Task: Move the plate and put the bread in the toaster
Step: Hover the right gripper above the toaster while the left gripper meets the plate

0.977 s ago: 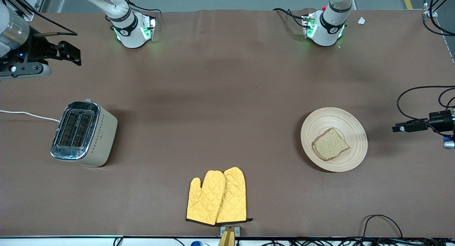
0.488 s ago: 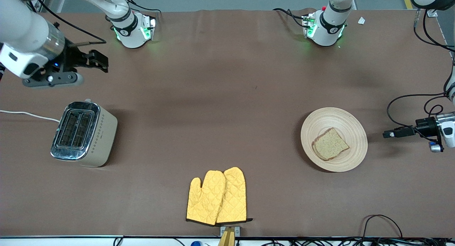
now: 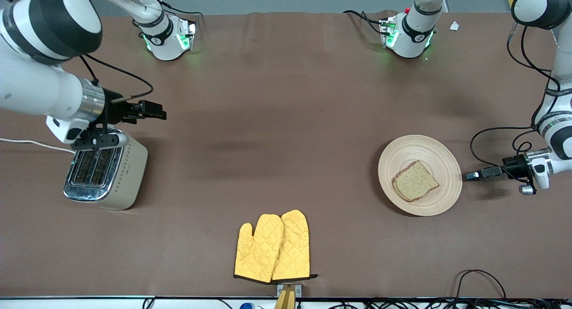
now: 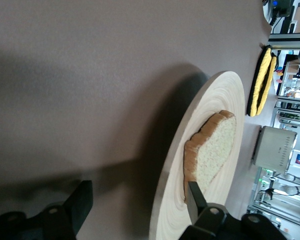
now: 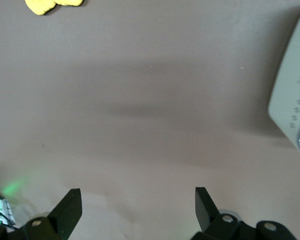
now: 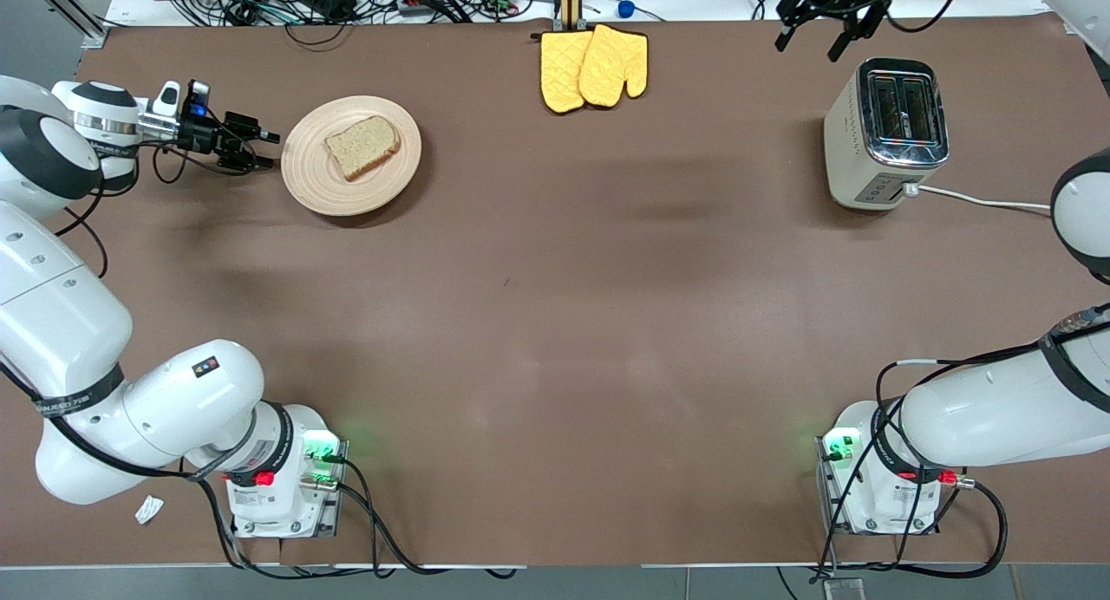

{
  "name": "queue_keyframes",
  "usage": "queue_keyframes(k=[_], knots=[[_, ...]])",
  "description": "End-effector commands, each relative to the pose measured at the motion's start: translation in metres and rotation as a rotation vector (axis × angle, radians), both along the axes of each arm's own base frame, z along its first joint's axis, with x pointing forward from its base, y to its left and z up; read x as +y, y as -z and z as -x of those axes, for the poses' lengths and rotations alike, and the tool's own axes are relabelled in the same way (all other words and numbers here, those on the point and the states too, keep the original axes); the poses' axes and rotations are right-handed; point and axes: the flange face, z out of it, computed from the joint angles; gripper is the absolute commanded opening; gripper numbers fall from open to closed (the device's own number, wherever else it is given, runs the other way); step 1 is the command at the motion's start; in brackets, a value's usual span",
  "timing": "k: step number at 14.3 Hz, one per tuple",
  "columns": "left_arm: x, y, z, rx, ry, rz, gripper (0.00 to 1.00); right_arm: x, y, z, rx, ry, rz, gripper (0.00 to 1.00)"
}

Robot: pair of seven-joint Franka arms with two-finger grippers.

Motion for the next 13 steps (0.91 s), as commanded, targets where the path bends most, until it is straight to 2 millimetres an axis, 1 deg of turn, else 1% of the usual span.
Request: queue_keyframes(k=[1, 2, 4, 6, 7, 8, 11, 12, 13], knots=[[-0.004, 0.001, -0.008, -0.047, 0.003, -0.014, 0.83, 0.006, 0.018, -0.004, 0.03, 0.031, -0.047, 1.0], [-0.008, 0.0, -0.01, -0.051, 0.011, -0.015, 0.83, 0.007, 0.025, -0.004, 0.046, 0.039, -0.067, 1.0], [-0.008, 0.001, -0.009, -0.052, 0.016, -0.015, 0.83, 0.011, 0.039, -0.003, 0.046, 0.05, -0.073, 1.0], [-0.01, 0.001, -0.01, -0.053, 0.017, -0.013, 0.83, 0.024, 0.062, 0.002, 0.043, 0.068, -0.096, 1.0], [-0.014, 0.001, -0.012, -0.053, 0.024, -0.009, 0.83, 0.027, 0.069, 0.002, 0.036, 0.088, -0.108, 1.0], [-0.017, -0.002, -0.013, -0.054, 0.031, -0.005, 0.82, 0.03, 0.069, 0.001, 0.027, 0.112, -0.111, 1.0], [-0.03, -0.009, -0.019, -0.074, 0.056, 0.01, 0.81, 0.061, 0.072, 0.001, 0.004, 0.138, -0.108, 1.0], [-0.036, -0.011, -0.021, -0.08, 0.064, 0.018, 0.8, 0.067, 0.079, 0.0, 0.009, 0.136, -0.105, 1.0], [-0.039, -0.013, -0.021, -0.079, 0.073, 0.028, 0.78, 0.067, 0.078, 0.0, 0.007, 0.135, -0.106, 1.0]])
